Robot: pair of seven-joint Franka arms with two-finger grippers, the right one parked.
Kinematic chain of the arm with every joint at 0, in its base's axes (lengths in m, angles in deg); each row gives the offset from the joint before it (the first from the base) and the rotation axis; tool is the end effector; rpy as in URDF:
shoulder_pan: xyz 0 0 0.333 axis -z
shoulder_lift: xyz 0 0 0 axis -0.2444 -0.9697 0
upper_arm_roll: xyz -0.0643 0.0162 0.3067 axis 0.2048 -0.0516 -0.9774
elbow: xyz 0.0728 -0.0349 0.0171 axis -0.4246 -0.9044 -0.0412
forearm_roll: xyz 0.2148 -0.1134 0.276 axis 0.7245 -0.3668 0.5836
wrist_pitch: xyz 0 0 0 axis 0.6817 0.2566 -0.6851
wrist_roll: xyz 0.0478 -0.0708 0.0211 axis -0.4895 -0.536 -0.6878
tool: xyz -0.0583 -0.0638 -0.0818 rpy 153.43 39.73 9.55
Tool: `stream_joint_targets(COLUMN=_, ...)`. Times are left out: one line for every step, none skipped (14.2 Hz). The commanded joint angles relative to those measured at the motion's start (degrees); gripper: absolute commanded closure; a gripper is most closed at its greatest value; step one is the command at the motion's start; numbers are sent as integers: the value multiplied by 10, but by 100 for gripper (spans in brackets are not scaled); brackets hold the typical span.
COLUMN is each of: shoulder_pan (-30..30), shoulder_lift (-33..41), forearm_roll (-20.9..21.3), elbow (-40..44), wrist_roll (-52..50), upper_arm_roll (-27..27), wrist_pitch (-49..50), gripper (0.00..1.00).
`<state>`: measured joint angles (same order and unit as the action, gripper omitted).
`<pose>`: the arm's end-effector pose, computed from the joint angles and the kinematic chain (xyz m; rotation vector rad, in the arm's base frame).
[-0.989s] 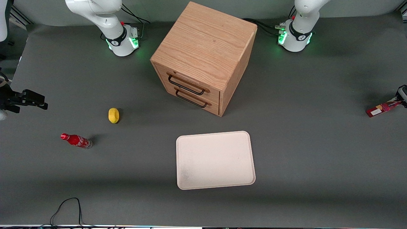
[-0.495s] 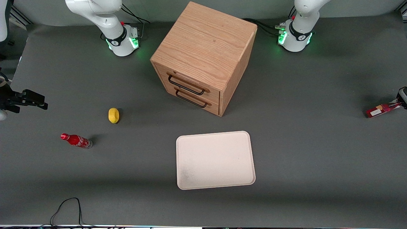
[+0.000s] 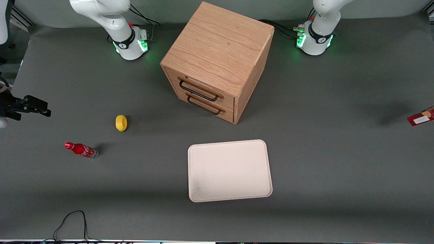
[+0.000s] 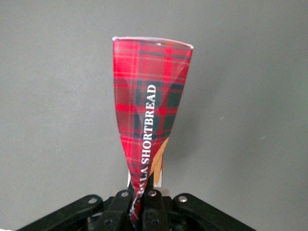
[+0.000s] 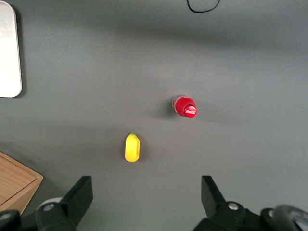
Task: Place red cookie box on tray
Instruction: 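Close the left gripper on the box end and lift it upright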
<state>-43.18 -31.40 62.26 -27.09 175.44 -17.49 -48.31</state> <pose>0.5029 0.3515 0.4120 2.6300 -1.5167 -0.1828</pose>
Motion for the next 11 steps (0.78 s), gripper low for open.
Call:
stream_joint_targets(shoulder_pan=42, shoulder_lift=10, forearm_roll=29, elbow=89, wrist_roll=-105, upper_arm_roll=-7, wrist_pitch=99, gripper=100)
stream_joint_targets(shoulder_pan=51, shoulder_lift=11, forearm_roll=29, elbow=122, wrist_roll=-134, upper_arm_roll=-6, wrist_pitch=132, gripper=100)
stream_joint_targets(shoulder_pan=62, shoulder_lift=11, forearm_roll=30, elbow=153, wrist_roll=-162, upper_arm_roll=-6, wrist_pitch=164, gripper=100)
stream_joint_targets(shoulder_pan=71, shoulder_lift=11, forearm_roll=32, elbow=181, wrist_roll=-187, upper_arm_roll=-6, wrist_pitch=188, gripper=100)
stream_joint_targets(shoulder_pan=81, shoulder_lift=11, forearm_roll=33, elbow=203, wrist_roll=-207, upper_arm_roll=-6, wrist_pitch=206, gripper=100)
stream_joint_targets(shoulder_pan=86, shoulder_lift=11, forearm_roll=33, elbow=217, wrist_roll=-214, upper_arm_roll=-6, wrist_pitch=217, gripper=100)
stream_joint_targets(shoulder_pan=91, shoulder_lift=11, forearm_roll=33, elbow=222, wrist_roll=-217, upper_arm_roll=-5, wrist_pitch=222, gripper=100)
stream_joint_targets(shoulder_pan=99, shoulder_lift=11, forearm_roll=32, elbow=225, wrist_roll=-230, upper_arm_roll=-5, wrist_pitch=228, gripper=100)
stream_joint_targets(shoulder_pan=105, shoulder_lift=13, forearm_roll=32, elbow=225, wrist_roll=-252, upper_arm_roll=-4, wrist_pitch=238, gripper=100)
stream_joint_targets(shoulder_pan=120, shoulder_lift=15, forearm_roll=32, elbow=226, wrist_roll=-281, upper_arm_roll=-4, wrist_pitch=247, gripper=100)
stream_joint_targets(shoulder_pan=136, shoulder_lift=20, forearm_roll=32, elbow=228, wrist_roll=-303, upper_arm_roll=-4, wrist_pitch=257, gripper=100)
